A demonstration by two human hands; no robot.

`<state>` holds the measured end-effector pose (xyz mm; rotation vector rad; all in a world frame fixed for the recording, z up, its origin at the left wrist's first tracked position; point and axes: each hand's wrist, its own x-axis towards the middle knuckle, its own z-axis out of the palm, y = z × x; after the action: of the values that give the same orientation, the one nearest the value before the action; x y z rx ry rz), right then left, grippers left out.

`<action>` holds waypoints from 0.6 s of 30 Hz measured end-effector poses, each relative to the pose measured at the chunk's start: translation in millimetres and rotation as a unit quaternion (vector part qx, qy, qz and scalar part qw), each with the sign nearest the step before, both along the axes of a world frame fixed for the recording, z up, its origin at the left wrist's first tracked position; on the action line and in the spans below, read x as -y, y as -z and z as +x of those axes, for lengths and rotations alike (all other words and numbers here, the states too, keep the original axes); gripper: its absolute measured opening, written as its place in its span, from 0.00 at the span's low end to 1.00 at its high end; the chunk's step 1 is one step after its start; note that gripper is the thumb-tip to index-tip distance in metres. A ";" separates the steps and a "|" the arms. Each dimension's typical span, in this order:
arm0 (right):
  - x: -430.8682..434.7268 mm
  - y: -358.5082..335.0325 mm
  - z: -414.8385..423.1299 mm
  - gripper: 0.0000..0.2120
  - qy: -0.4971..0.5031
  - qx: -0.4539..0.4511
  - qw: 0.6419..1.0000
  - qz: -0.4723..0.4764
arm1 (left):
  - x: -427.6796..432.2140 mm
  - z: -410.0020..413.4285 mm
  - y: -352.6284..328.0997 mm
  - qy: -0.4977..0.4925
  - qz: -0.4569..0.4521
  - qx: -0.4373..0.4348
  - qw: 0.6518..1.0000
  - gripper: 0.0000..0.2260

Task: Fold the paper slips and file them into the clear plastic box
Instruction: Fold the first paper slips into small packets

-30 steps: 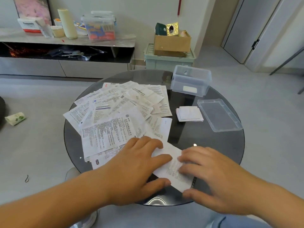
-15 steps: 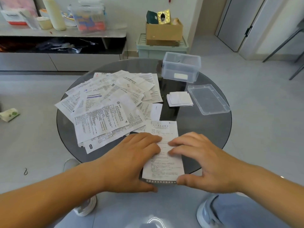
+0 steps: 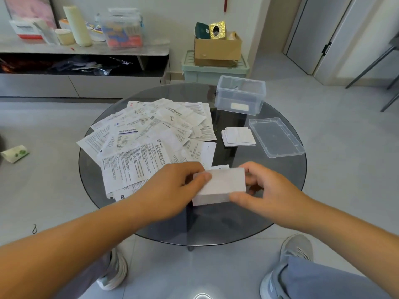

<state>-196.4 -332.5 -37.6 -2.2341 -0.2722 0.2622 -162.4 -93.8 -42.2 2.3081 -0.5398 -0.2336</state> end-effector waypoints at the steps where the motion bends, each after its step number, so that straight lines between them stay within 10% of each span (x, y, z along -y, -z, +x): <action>1: -2.8 -0.3 4.6 0.12 0.024 -0.002 1.000 0.010 | 2.4 3.1 -0.6 -0.015 0.001 0.000 1.000 0.17; 18: -24.7 7.7 40.1 0.12 0.077 0.016 0.982 -0.174 | 18.5 15.6 11.2 -0.058 0.198 0.097 0.974 0.25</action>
<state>-156.4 -307.8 -45.3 -2.5919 -0.0726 0.2009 -146.8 -112.3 -53.4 2.7618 -0.4853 -0.0619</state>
